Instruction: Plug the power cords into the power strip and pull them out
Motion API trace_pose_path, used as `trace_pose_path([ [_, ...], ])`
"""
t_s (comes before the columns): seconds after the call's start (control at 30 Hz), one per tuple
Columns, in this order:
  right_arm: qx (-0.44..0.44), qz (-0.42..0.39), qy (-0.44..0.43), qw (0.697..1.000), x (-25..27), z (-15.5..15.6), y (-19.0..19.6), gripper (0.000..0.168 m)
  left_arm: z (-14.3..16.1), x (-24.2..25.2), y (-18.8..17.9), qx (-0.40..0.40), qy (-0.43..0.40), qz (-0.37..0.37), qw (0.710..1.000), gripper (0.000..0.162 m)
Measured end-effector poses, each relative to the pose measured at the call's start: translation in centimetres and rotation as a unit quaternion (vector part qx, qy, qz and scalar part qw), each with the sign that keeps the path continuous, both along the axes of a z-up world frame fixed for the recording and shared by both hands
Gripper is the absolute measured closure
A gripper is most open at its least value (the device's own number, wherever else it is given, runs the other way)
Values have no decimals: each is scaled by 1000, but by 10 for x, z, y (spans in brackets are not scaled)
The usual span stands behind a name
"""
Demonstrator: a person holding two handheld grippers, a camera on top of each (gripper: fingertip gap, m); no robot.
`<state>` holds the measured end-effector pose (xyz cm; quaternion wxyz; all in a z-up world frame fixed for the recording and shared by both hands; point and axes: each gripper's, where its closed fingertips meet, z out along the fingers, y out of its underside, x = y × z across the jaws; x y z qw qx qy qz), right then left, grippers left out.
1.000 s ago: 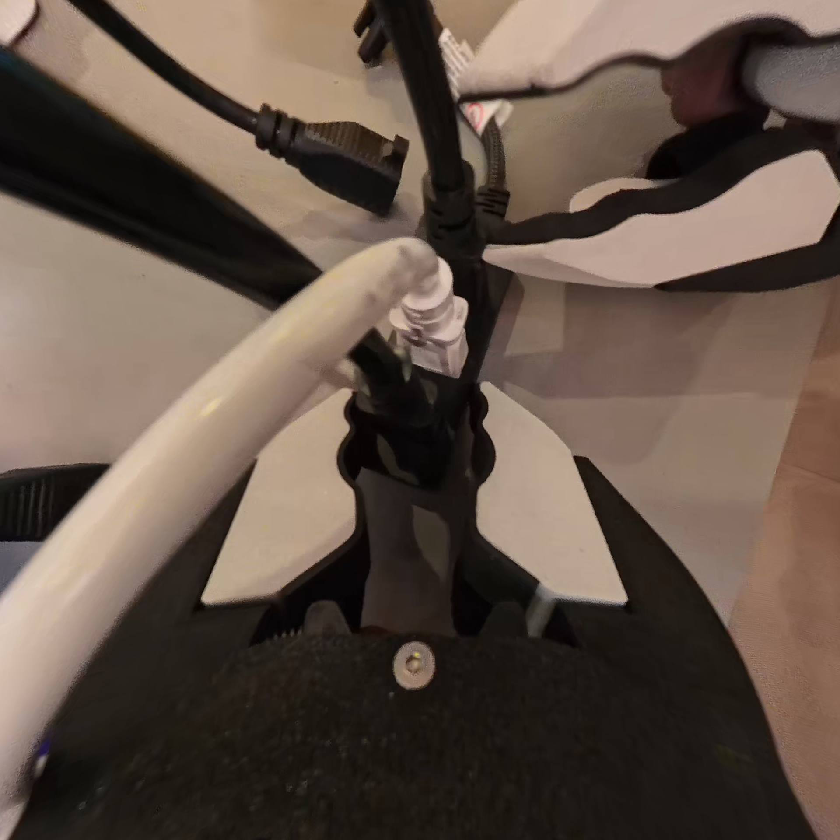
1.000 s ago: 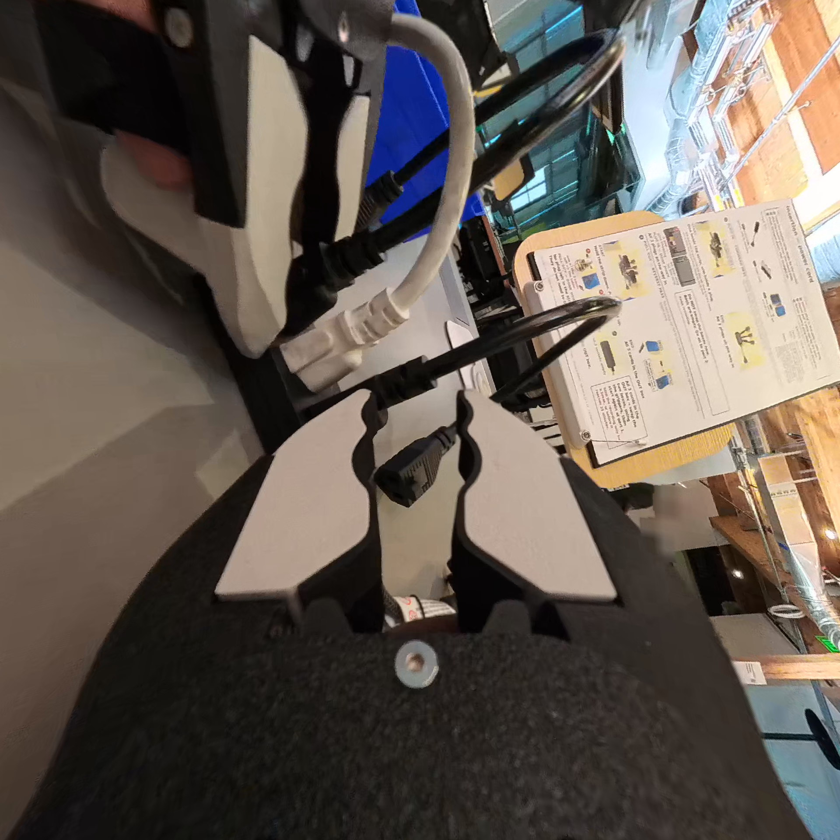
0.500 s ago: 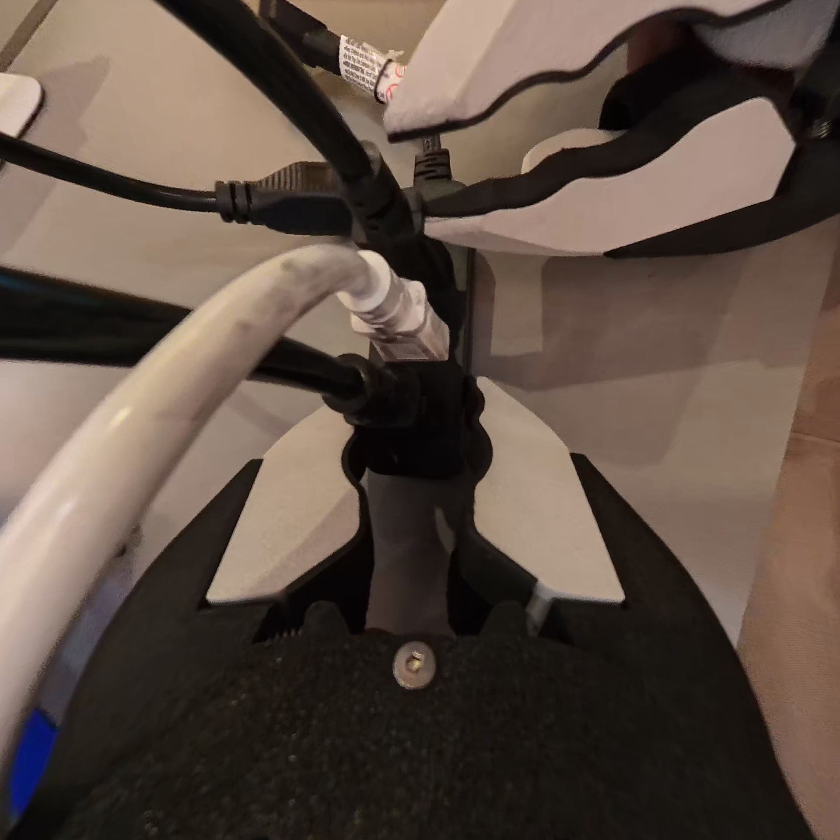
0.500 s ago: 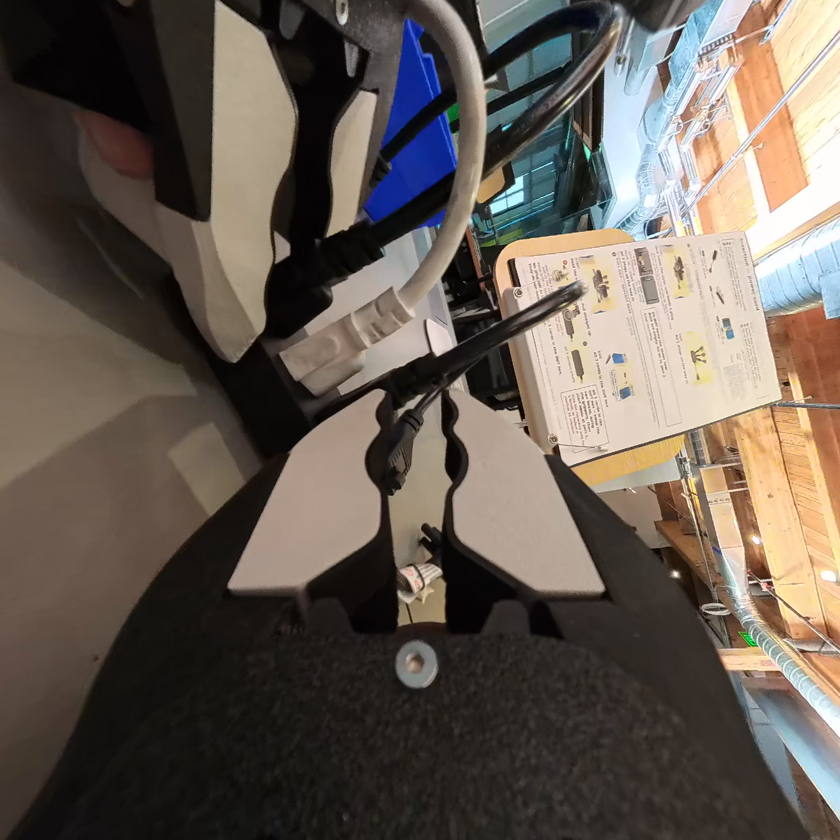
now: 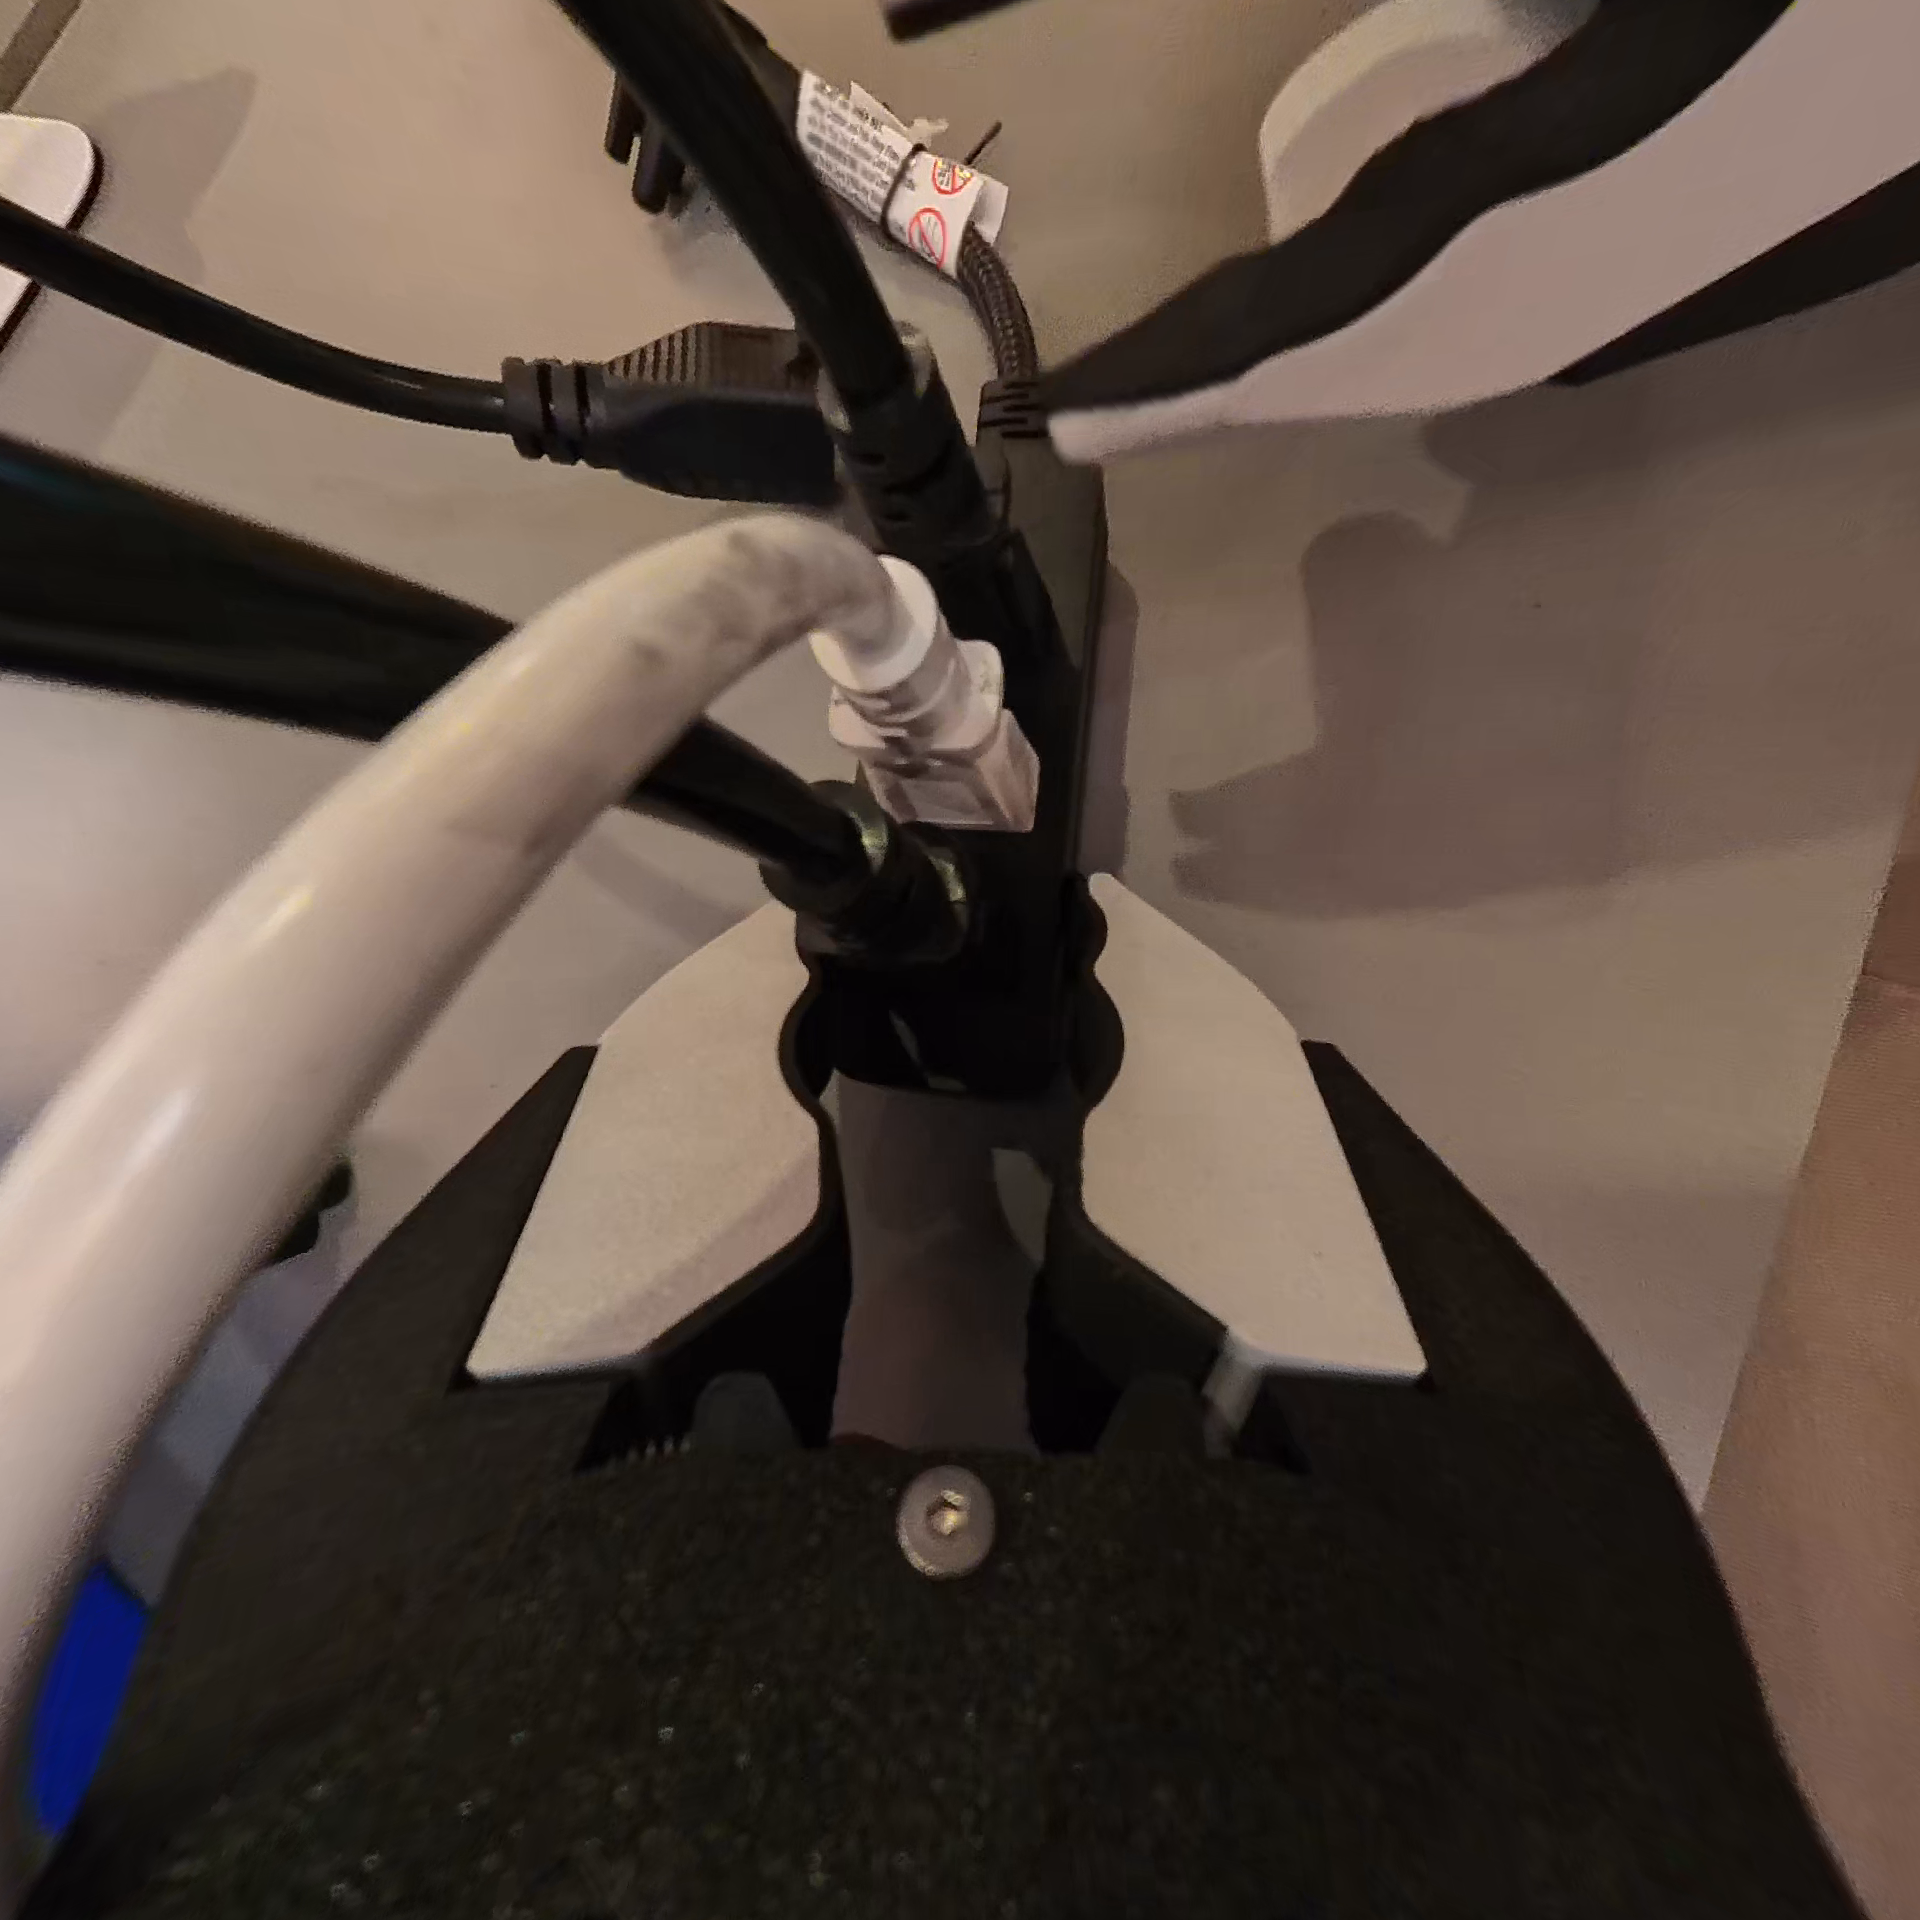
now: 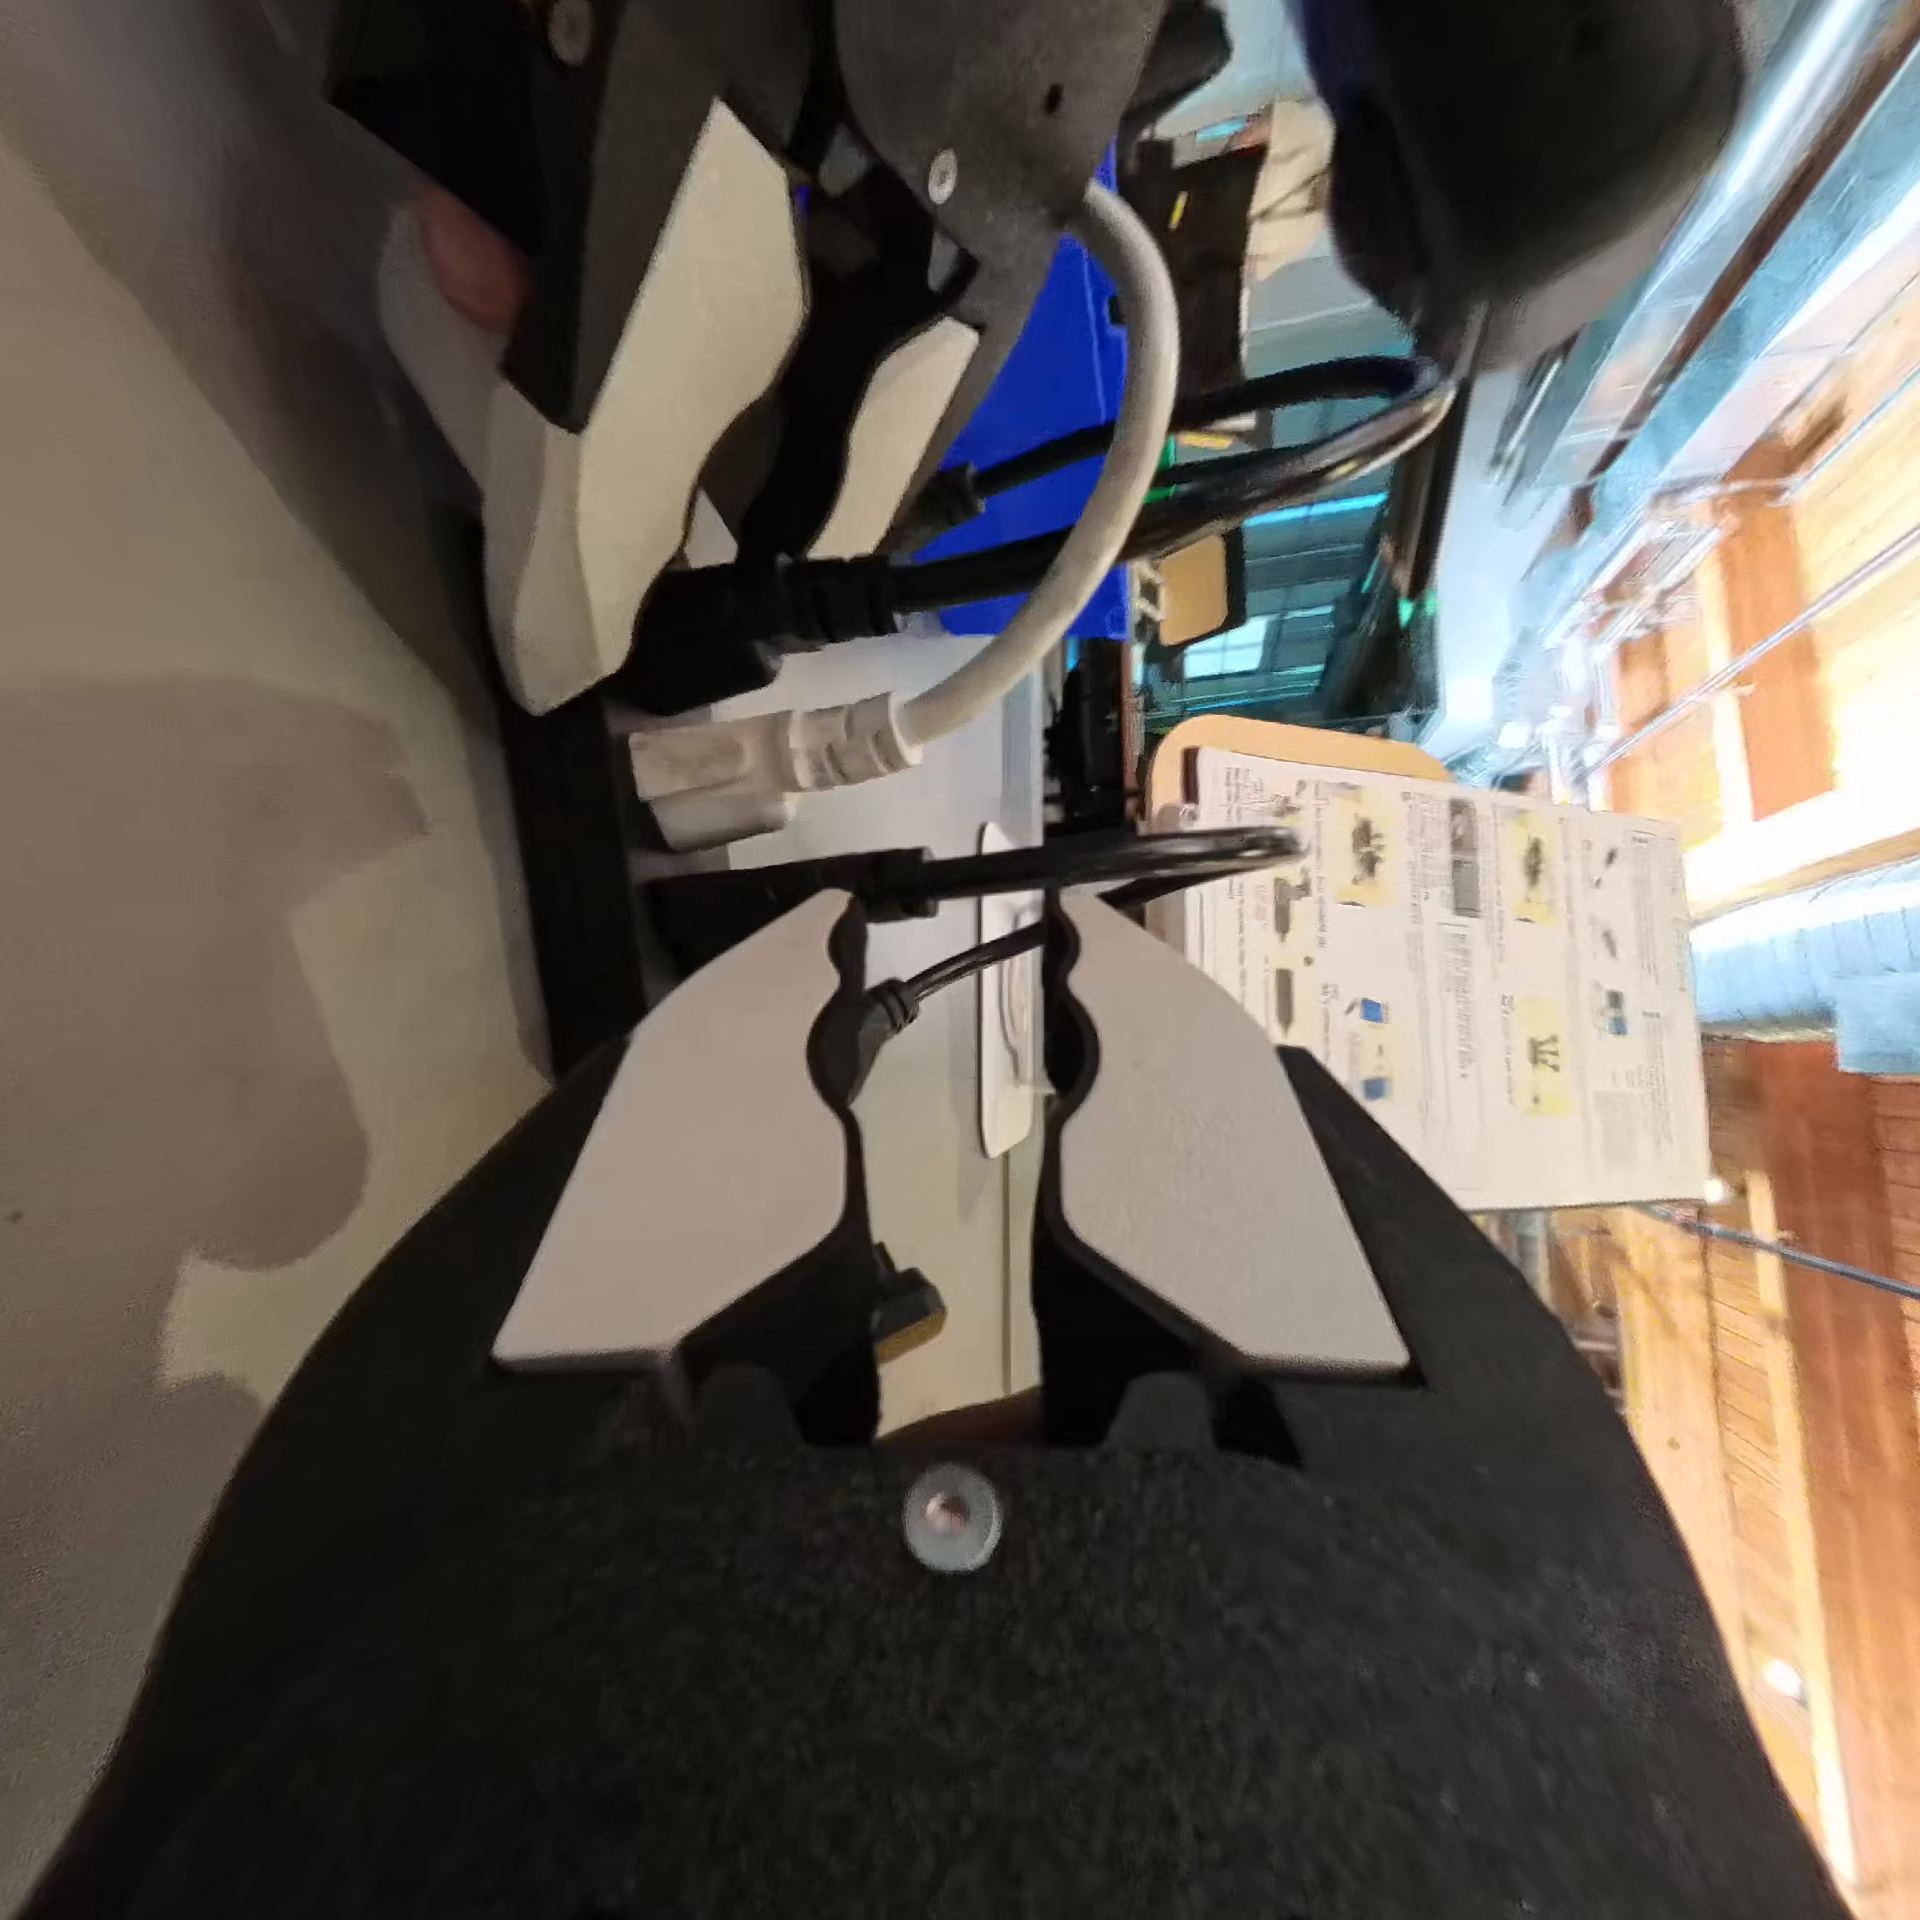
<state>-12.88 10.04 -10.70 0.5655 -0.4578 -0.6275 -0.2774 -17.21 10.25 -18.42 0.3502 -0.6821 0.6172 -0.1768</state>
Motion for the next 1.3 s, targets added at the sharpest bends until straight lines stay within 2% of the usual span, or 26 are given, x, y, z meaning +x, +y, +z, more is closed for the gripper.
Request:
trace_pose_path([
  [0.03, -17, -6, -1, 1000, 1, -4, 4, 129, 0, 0, 0, -4, -3, 0, 1000, 119],
  [0.1, -48, -14, -6, 999, 2, -14, 11, 125, 0, 0, 0, -5, -7, 0, 1000, 119],
  [0.17, -47, -14, 10, 999, 0, -15, 14, 128, 0, -1, 2, -2, -6, 1, 1000, 119],
  [0.23, -34, -16, 23, 999, -1, -12, 15, 125, 0, -2, 3, -1, -6, 1, 1000, 119],
  [0.47, 29, -7, -13, 999, -6, -8, 11, 125, 0, -2, 3, 2, -9, 1, 1000, 119],
  [0.73, 45, 19, 11, 999, -11, 0, -6, 132, 0, -2, 3, -4, -17, 7, 1000, 119],
  [0.83, 54, 38, 27, 997, -12, 4, -15, 143, 0, -2, 3, -3, -18, 11, 1000, 119],
  [1.0, -4, 56, 108, 993, -10, 13, -27, 162, 0, -2, 3, -4, -19, 13, 1000, 118],
  [1.3, -40, 61, 134, 988, -4, 15, -28, 168, 1, -2, 3, -6, -19, 12, 1000, 119],
])
